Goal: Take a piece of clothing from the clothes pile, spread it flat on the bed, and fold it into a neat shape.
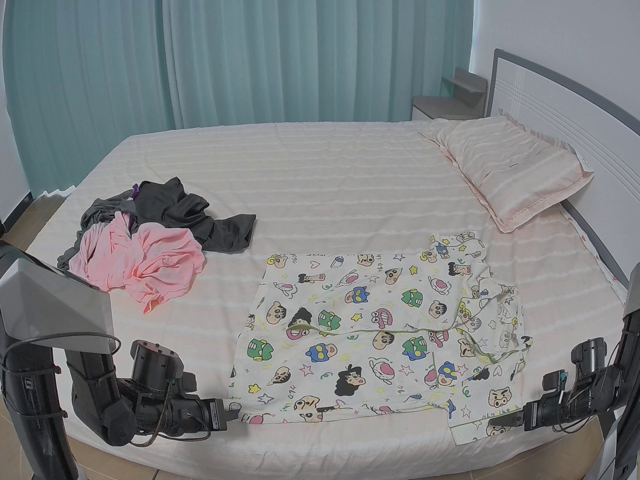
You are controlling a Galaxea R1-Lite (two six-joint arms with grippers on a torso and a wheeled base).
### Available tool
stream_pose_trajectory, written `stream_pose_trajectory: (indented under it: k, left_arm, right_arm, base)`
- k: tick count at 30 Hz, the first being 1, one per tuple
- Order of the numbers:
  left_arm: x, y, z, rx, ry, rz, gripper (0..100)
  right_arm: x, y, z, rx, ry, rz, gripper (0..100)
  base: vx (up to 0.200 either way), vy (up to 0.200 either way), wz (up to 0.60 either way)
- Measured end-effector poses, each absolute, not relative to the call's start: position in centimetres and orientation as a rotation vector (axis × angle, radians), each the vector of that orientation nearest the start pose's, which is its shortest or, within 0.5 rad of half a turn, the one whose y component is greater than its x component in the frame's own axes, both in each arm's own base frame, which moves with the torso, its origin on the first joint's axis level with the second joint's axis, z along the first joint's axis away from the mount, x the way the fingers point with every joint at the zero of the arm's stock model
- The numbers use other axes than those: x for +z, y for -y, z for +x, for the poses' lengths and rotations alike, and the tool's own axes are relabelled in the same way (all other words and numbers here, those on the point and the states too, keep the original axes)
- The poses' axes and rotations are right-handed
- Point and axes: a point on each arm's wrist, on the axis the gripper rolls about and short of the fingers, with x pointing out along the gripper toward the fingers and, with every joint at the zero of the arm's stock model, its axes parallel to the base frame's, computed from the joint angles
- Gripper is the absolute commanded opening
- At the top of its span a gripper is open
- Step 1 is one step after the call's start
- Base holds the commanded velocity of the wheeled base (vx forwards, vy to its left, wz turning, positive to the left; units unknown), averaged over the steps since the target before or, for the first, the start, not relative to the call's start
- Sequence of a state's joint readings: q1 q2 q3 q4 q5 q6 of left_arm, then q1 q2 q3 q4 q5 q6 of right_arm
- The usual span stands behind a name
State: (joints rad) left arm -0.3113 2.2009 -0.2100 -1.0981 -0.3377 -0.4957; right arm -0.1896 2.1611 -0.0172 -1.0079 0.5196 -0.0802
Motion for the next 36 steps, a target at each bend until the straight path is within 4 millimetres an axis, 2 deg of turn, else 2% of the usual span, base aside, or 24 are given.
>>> stream_pose_trajectory:
  k: [10, 18, 30, 36]
  left_arm:
    - [-2.7, 8.0, 22.4, -0.366, -1.040, -0.456, 0]
    - [-2.7, 8.0, 22.3, -0.365, -1.042, -0.455, 0]
    - [-1.4, 8.0, 21.3, -0.358, -1.008, -0.459, 0]
    - [-0.8, 8.7, 20.6, -0.338, -0.974, -0.406, 0]
  right_arm:
    - [-3.0, 2.4, 17.6, 0.299, -1.072, 0.313, 0]
    - [-2.3, 2.4, 16.8, 0.271, -1.112, 0.320, 0]
    - [0.9, 2.3, 14.0, 0.247, -1.136, 0.345, 0]
    - [2.1, 2.4, 12.5, 0.218, -1.141, 0.364, 0]
  base:
    - [0.000, 0.000, 0.00]
    - [0.000, 0.000, 0.00]
    - [0.000, 0.000, 0.00]
    - [0.000, 0.000, 0.00]
